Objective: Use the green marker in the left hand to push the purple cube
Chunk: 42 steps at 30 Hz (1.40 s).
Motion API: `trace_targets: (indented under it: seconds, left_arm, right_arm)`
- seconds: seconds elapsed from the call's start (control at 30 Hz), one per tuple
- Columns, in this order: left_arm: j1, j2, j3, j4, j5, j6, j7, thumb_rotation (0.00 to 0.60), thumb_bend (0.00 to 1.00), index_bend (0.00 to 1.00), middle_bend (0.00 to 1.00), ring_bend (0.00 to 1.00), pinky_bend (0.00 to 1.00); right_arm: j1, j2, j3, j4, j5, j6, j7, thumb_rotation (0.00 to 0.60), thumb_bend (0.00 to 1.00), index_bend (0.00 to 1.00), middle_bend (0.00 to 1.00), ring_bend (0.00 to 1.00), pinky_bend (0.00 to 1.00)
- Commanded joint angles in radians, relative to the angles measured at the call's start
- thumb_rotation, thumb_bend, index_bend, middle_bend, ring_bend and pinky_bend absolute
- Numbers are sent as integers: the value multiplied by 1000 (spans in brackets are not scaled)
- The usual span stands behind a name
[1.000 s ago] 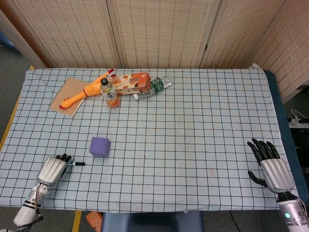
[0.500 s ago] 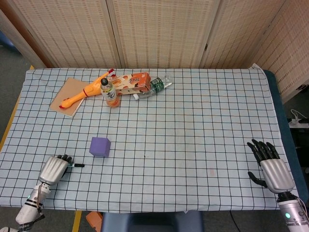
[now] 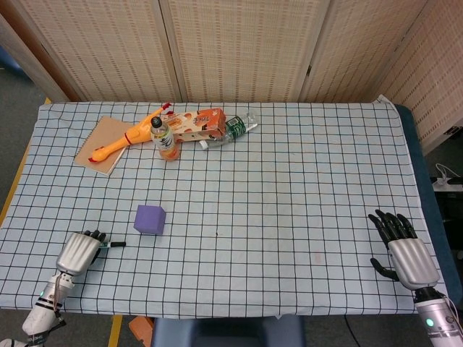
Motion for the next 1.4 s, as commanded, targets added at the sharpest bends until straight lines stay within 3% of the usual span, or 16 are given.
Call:
trace_targets:
  seconds: [0.03,0.13,0.33,0.73,1.13,1.4]
  left_arm:
    - [2,-22,-5,44,16,57,-36,600,481,724,711,672,845]
    - [-1,-40,-7,99,29,99,-77,600,536,788,775,699,859]
    - [-27,-59,-15,229,37,133,-200,600,559,797,783,702,861]
    - [-98,-113,-39,457,-9,8,-389,600,561,800,789,704,862]
    - [-148,-182,4,481,26,4,-374,600,558,800,792,706,862]
    - [-181,-202,-3,455,24,47,-353,600,560,801,800,706,862]
  right_arm:
    - [0,0,0,-1,0,-1,0,600,177,0,0,0,0]
    - [0,1,-1,-2,0,-1,-1,600,177,0,0,0,0]
    - [-4,1,-1,-5,1,6,-4,600,177,0,0,0,0]
    - [-7,-7,1,-7,5,12,-27,600,177,0,0,0,0]
    - [-1,-11,4,-4,16,-2,-33,600,177,0,0,0,0]
    - [-4,1,3,-6,14,3,-19,600,177,0,0,0,0]
